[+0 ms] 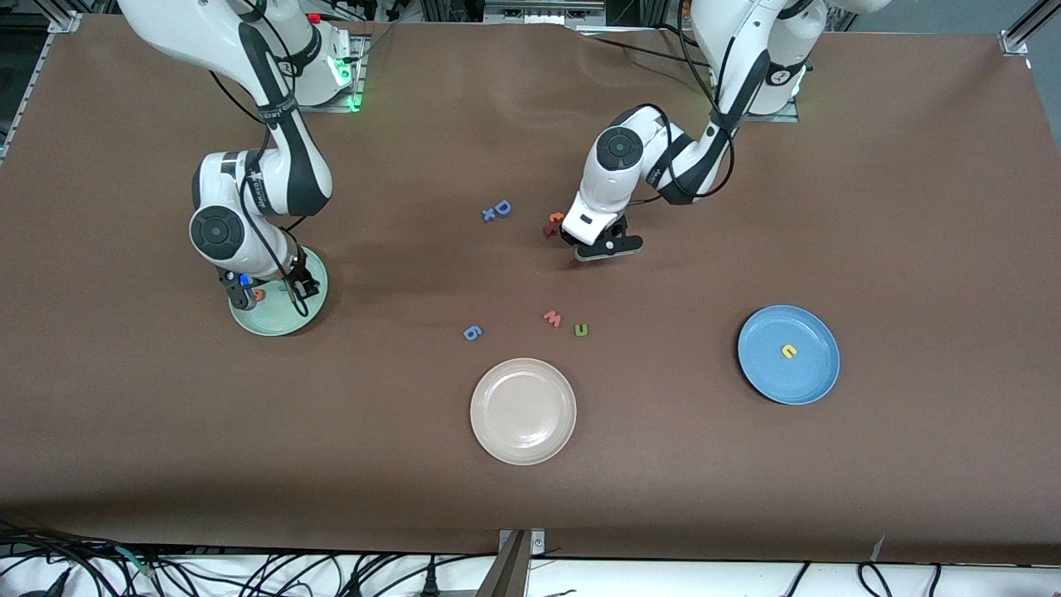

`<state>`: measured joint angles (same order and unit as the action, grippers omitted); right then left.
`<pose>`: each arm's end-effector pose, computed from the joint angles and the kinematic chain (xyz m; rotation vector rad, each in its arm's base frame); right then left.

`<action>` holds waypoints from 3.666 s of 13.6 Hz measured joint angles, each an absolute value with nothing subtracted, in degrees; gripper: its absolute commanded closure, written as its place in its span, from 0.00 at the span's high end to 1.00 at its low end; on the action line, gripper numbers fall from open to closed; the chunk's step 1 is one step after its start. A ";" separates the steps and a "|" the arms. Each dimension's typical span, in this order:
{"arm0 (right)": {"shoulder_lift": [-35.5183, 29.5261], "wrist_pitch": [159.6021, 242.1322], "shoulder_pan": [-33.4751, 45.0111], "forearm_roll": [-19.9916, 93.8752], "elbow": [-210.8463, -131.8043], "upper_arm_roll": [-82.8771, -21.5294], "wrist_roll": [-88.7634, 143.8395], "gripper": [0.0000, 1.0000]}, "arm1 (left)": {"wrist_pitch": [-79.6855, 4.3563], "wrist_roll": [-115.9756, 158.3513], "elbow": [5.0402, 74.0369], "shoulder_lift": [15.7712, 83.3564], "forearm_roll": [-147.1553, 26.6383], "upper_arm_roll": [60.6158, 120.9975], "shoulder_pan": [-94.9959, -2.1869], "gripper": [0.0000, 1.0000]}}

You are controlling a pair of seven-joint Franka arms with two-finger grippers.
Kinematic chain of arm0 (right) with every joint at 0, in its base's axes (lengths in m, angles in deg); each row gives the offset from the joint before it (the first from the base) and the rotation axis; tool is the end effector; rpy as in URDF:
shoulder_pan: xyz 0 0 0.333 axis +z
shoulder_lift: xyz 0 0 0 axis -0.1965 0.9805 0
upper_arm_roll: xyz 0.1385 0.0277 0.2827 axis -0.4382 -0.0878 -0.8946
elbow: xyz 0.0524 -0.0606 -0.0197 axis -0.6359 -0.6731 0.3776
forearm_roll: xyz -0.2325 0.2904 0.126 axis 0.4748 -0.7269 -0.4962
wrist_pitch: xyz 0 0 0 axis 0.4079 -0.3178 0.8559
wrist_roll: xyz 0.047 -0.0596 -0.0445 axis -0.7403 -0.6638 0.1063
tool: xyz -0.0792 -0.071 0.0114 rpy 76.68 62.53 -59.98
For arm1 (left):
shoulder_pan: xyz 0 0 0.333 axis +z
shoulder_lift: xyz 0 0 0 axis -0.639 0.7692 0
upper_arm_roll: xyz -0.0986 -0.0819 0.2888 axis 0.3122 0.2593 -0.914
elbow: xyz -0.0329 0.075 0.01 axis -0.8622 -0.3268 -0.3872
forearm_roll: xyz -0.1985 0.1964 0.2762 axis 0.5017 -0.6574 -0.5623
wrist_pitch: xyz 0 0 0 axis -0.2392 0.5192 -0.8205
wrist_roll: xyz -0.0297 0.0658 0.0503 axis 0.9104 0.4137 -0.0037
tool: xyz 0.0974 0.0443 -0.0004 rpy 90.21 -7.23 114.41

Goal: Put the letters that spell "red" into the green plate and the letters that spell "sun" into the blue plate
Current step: 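Drop the r on the green plate while the left gripper grasps the s, then drop the s on the blue plate while the right gripper withdraws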

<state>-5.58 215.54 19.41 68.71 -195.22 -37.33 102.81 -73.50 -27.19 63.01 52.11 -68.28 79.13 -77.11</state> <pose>0.5381 0.0997 0.2257 2.5150 -1.5441 -0.1770 0.4106 -0.3964 0.1731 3.0599 0.3364 -0.0421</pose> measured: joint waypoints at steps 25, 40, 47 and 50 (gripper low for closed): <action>-11.77 173.02 5.16 70.67 -152.59 -42.51 51.63 0.99 | -47.01 17.13 54.30 44.92 -68.39 77.81 -53.32 0.12; -16.89 177.90 -14.40 74.75 -157.94 -61.86 45.07 1.00 | -46.84 42.21 46.01 50.41 -73.72 77.12 -38.09 1.00; -17.18 178.35 -14.40 74.72 -157.94 -63.98 45.24 1.00 | -46.83 30.18 44.23 51.16 -72.80 79.06 -39.33 1.00; -17.29 178.40 -14.42 74.72 -157.94 -63.98 45.24 1.00 | -46.83 17.30 44.23 51.19 -72.68 80.15 -44.85 1.00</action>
<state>-17.29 178.40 -14.42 74.72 -157.94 -63.98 45.24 -46.83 17.30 44.23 51.19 -72.68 80.15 -44.85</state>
